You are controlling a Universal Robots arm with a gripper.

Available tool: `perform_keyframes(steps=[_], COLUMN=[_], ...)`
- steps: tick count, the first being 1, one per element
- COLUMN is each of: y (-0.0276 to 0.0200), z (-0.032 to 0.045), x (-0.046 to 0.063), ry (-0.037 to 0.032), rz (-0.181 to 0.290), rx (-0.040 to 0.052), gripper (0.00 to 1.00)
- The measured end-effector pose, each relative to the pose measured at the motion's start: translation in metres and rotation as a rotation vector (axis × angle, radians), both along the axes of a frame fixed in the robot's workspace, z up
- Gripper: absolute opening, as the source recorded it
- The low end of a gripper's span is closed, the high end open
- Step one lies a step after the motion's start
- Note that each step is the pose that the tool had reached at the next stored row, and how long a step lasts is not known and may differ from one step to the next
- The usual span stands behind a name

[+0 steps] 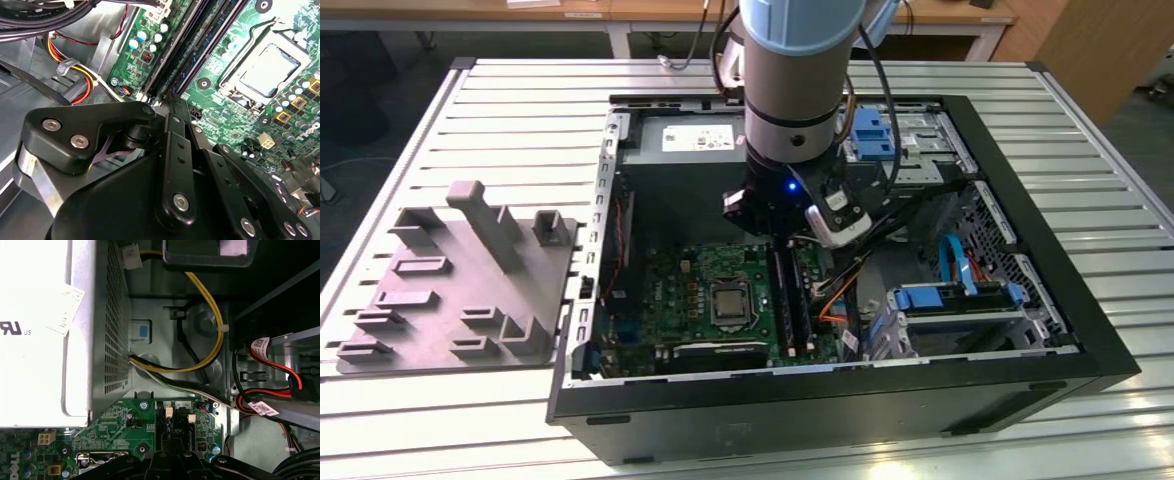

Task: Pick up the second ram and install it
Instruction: 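Press down the second ram until it locks into place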

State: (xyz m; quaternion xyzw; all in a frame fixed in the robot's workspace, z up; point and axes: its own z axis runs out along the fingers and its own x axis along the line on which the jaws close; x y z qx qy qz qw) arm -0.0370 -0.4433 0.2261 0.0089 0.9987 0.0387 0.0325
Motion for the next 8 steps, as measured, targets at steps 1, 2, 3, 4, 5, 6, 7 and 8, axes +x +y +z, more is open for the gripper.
perform_keyframes(steps=[1,2,3,4,5,6,7,8], y=[0.0000,0.0000,0.0001,0.0001,0.0001,0.0000,0.0001,0.0000], z=[0.0000,-0.0001,-0.0007,-0.0016,-0.0025,-0.0033,-0.0041,-0.0042], x=[0.0000,0.0000,0.0000,0.0001,0.0000,0.0000,0.0000,0.0000], ry=[0.0000,0.0000,-0.0002,-0.0003,-0.0002,-0.0001,-0.0001,-0.0001], rz=[0.000,0.000,0.000,0.000,0.000,0.000,0.000,0.000], rx=[-0.0001,0.0000,0.0005,0.0007,0.0005,0.0003,0.0004,0.0003], gripper=[0.10,0.10,0.10,0.10,0.10,0.10,0.10,0.10])
